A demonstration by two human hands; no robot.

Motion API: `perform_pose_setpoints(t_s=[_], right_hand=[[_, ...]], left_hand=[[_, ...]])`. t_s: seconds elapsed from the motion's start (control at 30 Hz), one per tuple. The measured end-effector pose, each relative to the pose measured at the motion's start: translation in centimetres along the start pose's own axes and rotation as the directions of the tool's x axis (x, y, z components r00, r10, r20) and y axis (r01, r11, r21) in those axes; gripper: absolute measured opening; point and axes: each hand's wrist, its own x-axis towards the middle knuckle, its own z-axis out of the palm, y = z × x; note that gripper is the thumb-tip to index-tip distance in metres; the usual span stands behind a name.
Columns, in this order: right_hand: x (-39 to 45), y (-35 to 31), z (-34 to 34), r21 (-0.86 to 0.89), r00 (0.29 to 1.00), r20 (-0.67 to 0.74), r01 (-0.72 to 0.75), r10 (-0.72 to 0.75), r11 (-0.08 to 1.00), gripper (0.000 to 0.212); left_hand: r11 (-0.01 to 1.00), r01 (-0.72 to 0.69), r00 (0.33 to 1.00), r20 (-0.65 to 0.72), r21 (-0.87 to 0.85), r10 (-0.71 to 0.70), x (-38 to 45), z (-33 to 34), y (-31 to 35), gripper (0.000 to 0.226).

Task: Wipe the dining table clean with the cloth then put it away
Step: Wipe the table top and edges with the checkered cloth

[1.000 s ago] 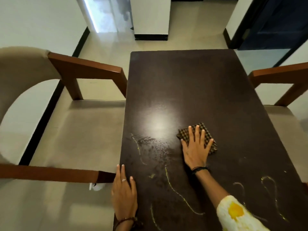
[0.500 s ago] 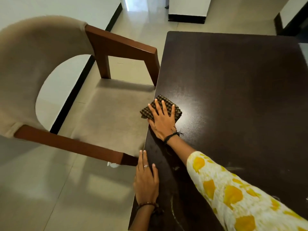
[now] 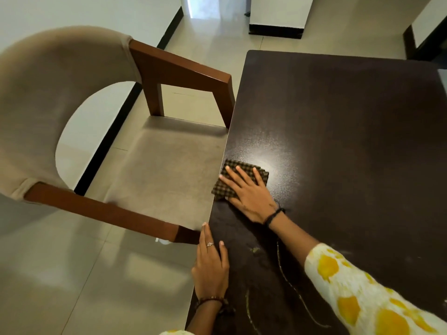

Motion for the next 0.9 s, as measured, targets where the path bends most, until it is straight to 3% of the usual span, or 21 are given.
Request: perform_pose_setpoints(t_s=[0.13,0.3,0.47,0.7,0.9], right_hand=[[2.8,0.2,-0.4,0.016,0.996,-0.002,-0.089,0.089,0.996,0.053],[1.0,-2.5,1.1,-0.002,1.0,-0.023,-0.005,0.005,1.0,0.06],[-2.3,-5.0,2.5,-0.01,0.998,-0.055,-0.014,0.013,1.0,0.053],[-6.5,-2.6,1.7,0.008,0.984,-0.053,-0.171,0.171,0.985,0.056],[-13.6,5.5,0.5,0.008,0.903,-0.056,-0.426,0.425,0.905,0.058]], left_hand=[[1.0,-0.011,1.0,-0.005,0.016,0.011,-0.1,-0.1,0.0,0.06],[1.0,-0.003,1.0,-0.011,0.019,0.004,0.0,0.0,0.0,0.064],[1.0,-0.007,1.0,-0.016,0.021,0.007,0.0,0.1,-0.3,0.061],[1.0,0.001,1.0,0.002,-0.023,-0.001,-0.1,-0.1,0.0,0.055],[0.999,0.014,1.0,0.012,-0.041,-0.014,-0.2,0.0,0.0,0.055]])
